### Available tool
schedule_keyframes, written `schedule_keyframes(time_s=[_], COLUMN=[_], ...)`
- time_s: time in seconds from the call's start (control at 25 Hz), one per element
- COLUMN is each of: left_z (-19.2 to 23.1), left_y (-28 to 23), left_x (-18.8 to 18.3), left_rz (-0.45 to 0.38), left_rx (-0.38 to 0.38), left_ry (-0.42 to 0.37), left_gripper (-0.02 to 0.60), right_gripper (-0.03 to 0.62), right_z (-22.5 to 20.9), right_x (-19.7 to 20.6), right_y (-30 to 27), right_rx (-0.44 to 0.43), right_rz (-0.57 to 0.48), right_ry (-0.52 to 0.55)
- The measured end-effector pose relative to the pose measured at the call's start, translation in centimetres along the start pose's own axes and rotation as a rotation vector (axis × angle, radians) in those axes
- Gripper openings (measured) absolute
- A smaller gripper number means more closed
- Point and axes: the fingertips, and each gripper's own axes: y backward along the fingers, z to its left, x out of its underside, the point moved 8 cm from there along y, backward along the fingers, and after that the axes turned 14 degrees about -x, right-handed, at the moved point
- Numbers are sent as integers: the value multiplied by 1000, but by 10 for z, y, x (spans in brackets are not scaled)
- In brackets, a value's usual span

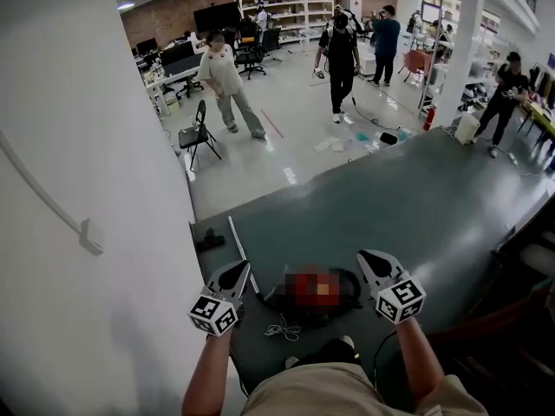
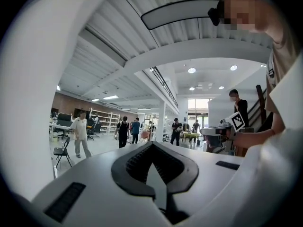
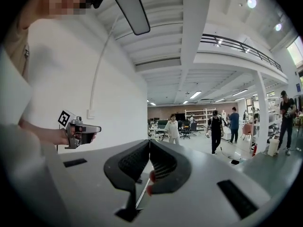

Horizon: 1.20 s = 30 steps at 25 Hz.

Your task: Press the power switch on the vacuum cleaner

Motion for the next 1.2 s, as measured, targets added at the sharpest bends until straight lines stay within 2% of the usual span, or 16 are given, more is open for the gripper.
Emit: schedule_keyframes(time_s=[0.12, 0.32, 0.4, 0.56, 0.72, 0.96, 1.2], left_z=[9, 15, 17, 20, 27, 16, -10], left_y=[8, 21, 23, 16, 10, -12, -55], left_x=[5, 25, 33, 50, 74, 111, 138], left_rz=[-1, -9, -2, 0, 19, 78, 113], left_rx=[-53, -182, -225, -263, -300, -276, -201], left_ry=[-20, -3, -6, 3, 10, 70, 112], left_gripper=[5, 5, 5, 5, 5, 5, 5], right_gripper=[12, 14, 15, 22, 86, 91, 91], right_z=[-12, -44, -61, -90, -105, -116, -115], right_x=[13, 30, 35, 52, 71, 96, 113], right_y=[7, 37, 47, 58, 64, 69, 37], right_rx=[34, 79, 96, 125, 135, 143, 77], right_rz=[-21, -44, -24, 60, 115, 147, 183], right_ry=[-36, -80, -86, -61, -63, -105, -108])
